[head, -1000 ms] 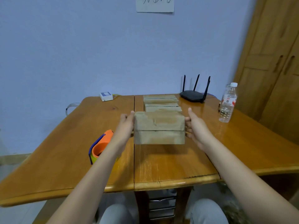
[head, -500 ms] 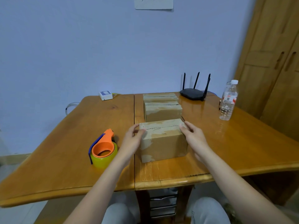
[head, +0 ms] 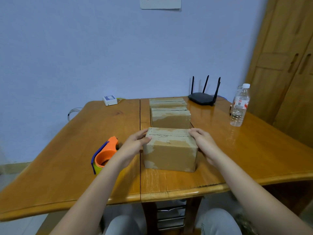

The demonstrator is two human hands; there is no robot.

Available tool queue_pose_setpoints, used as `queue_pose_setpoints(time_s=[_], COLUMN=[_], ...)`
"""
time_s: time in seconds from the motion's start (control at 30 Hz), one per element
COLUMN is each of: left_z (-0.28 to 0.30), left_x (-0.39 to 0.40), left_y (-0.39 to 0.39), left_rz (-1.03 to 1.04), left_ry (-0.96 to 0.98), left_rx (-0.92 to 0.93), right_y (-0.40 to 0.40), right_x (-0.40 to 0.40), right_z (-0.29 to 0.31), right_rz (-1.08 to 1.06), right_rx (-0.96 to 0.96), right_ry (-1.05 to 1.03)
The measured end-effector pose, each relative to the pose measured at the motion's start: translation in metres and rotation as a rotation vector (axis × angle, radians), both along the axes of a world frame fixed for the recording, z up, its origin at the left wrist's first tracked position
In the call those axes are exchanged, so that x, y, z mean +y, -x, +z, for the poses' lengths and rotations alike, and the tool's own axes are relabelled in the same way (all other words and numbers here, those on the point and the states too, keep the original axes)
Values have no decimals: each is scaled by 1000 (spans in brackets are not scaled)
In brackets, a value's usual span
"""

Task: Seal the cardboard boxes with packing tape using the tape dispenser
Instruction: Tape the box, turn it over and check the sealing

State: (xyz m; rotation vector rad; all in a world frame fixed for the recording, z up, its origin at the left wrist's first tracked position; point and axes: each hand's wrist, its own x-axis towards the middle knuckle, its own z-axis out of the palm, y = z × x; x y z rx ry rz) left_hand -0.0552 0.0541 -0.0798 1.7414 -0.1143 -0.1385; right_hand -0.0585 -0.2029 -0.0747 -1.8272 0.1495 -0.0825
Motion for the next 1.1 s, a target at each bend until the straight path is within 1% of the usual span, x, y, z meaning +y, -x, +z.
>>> queue_pose_setpoints(time_s=[0.13, 0.2, 0.27, 0.33, 0.37, 0.4, 0.47, 0.5, 0.53, 0.57, 0.6, 0.67, 0.8, 0.93, 1.1], left_z=[8, 11, 14, 16, 19, 22, 32, 37, 41, 43, 43, 38, 27, 25, 28], left_x=[0, -6, -12, -17, -17, -18, -21, -25, -29, -34, -39, -44, -48, -49, -54], left_y=[-4, -5, -5, -6, -5, -2, 8, 16, 23, 30, 34, 35, 27, 24, 22], left_rz=[-68, -50, 22, 175, 247, 292, 246, 180, 108, 54, 23, 4, -3, -1, 65], left_ry=[-36, -113, -249, -443, -532, -597, -664, -632, -558, -497, -483, -509, -424, -420, -486], left_rx=[28, -34, -149, -286, -314, -296, -138, -20, 93, 161, 167, 107, -37, -105, -189], right_y=[0, 4, 6, 8, 9, 10, 12, 12, 13, 13, 15, 18, 28, 33, 24], right_x=[-6, -6, -4, -2, -1, 0, 3, 4, 5, 6, 7, 9, 17, 21, 22], right_z=[13, 19, 23, 25, 25, 26, 27, 26, 27, 27, 27, 29, 38, 45, 43], right_rz=[78, 114, 102, 107, 117, 126, 134, 127, 119, 110, 100, 88, 107, 89, 61], right_rx=[62, 132, 199, 250, 269, 279, 272, 259, 251, 247, 240, 210, 142, 55, 57], right_ry=[116, 183, 223, 234, 246, 266, 299, 304, 301, 294, 287, 276, 228, 302, 271])
